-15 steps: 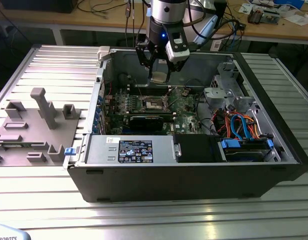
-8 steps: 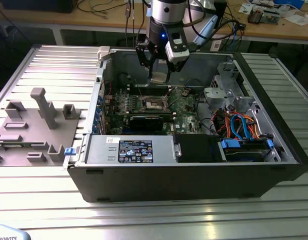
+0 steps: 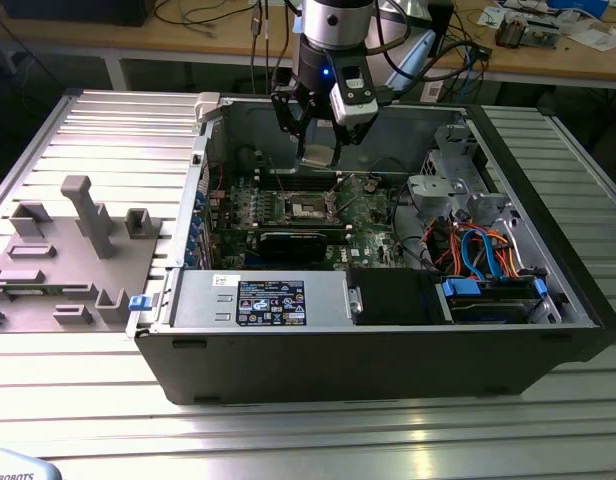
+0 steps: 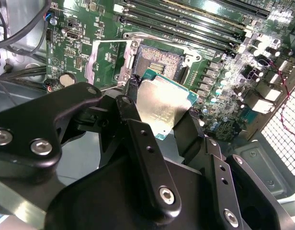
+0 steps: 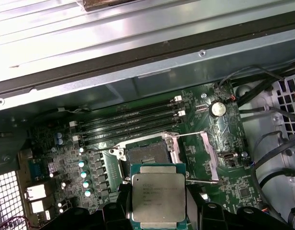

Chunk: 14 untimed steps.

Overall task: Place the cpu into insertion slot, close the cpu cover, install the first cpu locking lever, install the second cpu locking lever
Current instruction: 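Place the cpu into insertion slot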

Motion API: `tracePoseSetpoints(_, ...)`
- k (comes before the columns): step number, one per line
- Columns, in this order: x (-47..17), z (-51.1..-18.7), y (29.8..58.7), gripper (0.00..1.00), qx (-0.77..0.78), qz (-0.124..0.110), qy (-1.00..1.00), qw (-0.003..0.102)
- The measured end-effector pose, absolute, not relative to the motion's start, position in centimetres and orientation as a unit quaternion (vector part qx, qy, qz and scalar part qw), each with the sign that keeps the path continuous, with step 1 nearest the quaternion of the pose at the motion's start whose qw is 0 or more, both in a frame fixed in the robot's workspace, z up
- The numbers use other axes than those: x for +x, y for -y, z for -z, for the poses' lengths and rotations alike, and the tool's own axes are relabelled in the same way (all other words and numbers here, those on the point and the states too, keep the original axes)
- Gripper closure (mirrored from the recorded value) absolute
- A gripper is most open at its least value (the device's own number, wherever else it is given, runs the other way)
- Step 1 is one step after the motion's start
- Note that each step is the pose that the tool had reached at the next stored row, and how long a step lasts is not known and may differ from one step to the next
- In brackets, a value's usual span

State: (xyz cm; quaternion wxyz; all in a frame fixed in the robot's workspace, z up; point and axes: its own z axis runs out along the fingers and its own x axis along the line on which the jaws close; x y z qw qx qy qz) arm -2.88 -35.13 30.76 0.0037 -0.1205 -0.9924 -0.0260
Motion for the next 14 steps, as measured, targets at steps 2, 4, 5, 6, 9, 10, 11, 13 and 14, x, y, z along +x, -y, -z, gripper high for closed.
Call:
tracePoseSetpoints(2,-2.88,-30.74,35.13,0.45,-0.122,0.026,0.992,0.004)
tracePoseSetpoints(4,-2.88,-30.72,35.13,0.45,-0.124,0.025,0.992,0.004)
tracePoseSetpoints(5,-2.88,-30.71,35.13,0.45,-0.125,0.025,0.992,0.004)
tracePoseSetpoints(6,-2.88,-30.69,35.13,0.45,-0.126,0.025,0.992,0.003)
tracePoseSetpoints(9,-2.88,-30.64,35.13,0.45,-0.129,0.023,0.991,0.003)
tracePoseSetpoints(10,-2.88,-30.63,35.13,0.45,-0.130,0.023,0.991,0.003)
tracePoseSetpoints(11,-2.88,-30.62,35.13,0.45,-0.131,0.023,0.991,0.003)
tracePoseSetpoints(13,-2.88,-30.44,35.13,0.45,-0.146,0.019,0.989,0.002)
tracePoseSetpoints(14,-2.88,-30.38,35.13,0.45,-0.150,0.017,0.989,0.002)
